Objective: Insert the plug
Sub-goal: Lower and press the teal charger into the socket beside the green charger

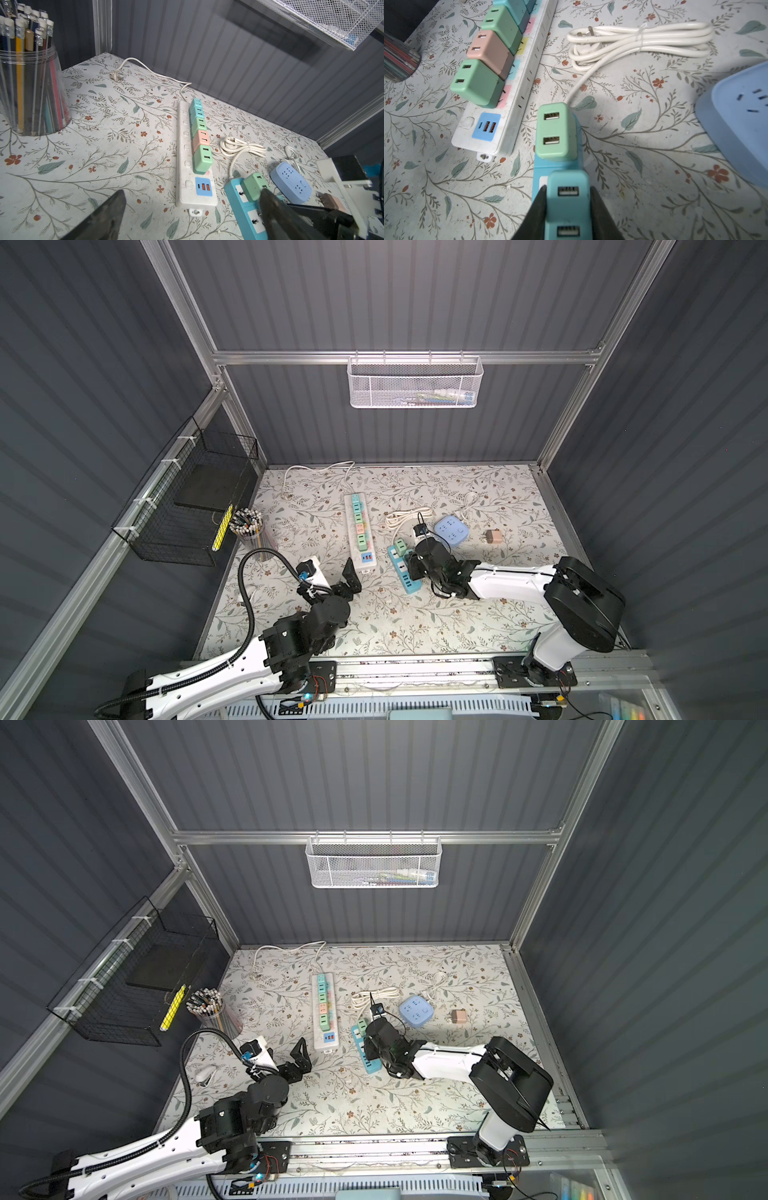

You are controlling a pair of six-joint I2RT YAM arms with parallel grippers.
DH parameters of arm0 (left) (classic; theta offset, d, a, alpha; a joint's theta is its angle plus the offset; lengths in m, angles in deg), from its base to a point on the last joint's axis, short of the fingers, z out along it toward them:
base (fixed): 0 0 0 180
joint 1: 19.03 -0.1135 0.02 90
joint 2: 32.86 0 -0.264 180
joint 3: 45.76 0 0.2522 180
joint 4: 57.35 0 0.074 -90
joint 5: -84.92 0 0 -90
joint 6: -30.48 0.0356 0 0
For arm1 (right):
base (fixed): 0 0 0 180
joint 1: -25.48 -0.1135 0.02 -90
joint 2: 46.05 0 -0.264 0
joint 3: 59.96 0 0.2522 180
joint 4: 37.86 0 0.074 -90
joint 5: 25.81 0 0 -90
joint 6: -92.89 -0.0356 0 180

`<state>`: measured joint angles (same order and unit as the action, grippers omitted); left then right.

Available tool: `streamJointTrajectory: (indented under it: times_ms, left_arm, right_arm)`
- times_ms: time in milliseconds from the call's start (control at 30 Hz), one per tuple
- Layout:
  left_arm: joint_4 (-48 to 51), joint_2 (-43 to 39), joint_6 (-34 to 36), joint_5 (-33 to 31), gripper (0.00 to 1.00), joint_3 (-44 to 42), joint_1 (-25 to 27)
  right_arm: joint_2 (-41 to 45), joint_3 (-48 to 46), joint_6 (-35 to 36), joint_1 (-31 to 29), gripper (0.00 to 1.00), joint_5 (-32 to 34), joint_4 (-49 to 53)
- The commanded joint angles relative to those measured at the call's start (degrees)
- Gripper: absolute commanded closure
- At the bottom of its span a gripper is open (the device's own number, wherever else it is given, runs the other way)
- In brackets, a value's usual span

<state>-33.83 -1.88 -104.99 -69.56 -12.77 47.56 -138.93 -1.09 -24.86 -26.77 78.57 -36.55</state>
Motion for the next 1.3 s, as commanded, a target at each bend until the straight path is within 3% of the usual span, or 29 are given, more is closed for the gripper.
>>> streamJointTrajectory:
  times_ms: [0,467,933,1267]
  left_arm:
    - [-0.56,-0.95,0.61,-0.29,0.0,1.63,-0.23]
    - [-1.25,-0.84,2.23,-0.46,0.0,2.38,-0.23]
    - [-0.8,-1.25,2.79,-0.99,0.0,2.5,-0.24]
    - [-0.37,-0.38,4.16,-1.28,0.0,3.94,-0.23]
  right_arm:
    - [-1.07,-0.07,1.49,-0.88,0.83,2.82,2.69]
    - [-6.0,2.56,3.47,-5.12,0.84,10.3,7.45]
    - [-11.18,1.45,0.59,-5.67,0.83,9.86,7.94]
    - [-19.27,13.19,7.92,-2.95,0.79,8.85,6.0]
